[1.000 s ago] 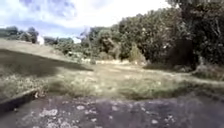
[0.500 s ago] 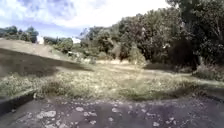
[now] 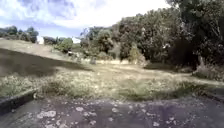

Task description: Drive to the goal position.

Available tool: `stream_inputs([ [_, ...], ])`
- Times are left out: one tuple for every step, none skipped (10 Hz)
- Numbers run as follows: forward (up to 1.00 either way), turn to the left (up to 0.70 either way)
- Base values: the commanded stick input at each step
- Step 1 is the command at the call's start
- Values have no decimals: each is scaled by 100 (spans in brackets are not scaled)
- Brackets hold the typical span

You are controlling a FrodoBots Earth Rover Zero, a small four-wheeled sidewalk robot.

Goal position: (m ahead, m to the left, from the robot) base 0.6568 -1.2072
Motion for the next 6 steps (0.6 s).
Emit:
stream_inputs([
  [0,45],
  [0,45],
  [0,45],
  [0,45],
  [0,45],
  [0,45],
])
